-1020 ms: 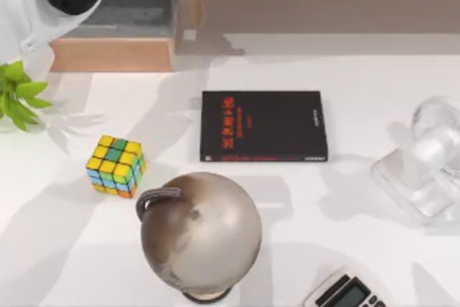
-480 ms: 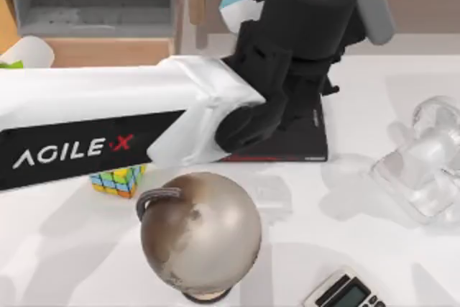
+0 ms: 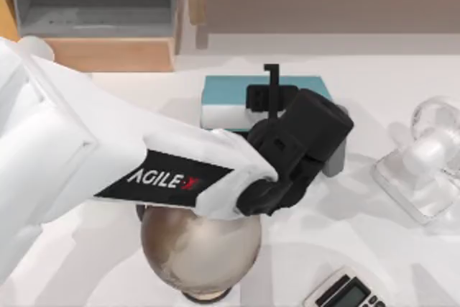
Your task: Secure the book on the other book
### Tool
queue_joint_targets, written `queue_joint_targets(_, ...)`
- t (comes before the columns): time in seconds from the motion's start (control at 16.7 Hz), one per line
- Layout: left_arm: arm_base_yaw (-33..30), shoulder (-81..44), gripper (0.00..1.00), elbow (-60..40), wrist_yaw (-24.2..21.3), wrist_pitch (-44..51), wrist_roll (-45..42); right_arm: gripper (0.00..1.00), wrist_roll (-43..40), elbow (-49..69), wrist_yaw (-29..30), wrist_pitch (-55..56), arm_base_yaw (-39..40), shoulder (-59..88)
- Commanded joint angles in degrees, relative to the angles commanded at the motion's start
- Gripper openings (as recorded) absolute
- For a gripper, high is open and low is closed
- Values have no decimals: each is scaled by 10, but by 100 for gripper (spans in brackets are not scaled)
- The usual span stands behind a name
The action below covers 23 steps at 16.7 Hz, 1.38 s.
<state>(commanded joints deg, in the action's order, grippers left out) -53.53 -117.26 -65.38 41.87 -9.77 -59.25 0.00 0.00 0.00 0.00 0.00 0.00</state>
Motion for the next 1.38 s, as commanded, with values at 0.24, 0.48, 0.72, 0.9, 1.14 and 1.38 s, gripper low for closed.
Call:
queue_joint_targets(0.24, 0, 1, 0, -1, -1, -1, 0, 100, 0, 0, 0, 0, 0, 0)
queue_joint_targets(0.48, -4, -3, 0, -19, 1, -5, 1, 100, 0, 0, 0, 0, 0, 0)
queue_joint_targets(0.72, 3, -6, 0, -12, -2, -6, -3, 100, 0, 0, 0, 0, 0, 0)
queue_joint_targets(0.9, 5, -8, 0, -6, -4, -5, -5, 100, 0, 0, 0, 0, 0, 0)
queue_joint_targets(1.14, 5, -8, 15, -6, -4, -5, -5, 100, 0, 0, 0, 0, 0, 0)
queue_joint_targets(1.38, 5, -8, 45, -6, -4, -5, -5, 100, 0, 0, 0, 0, 0, 0)
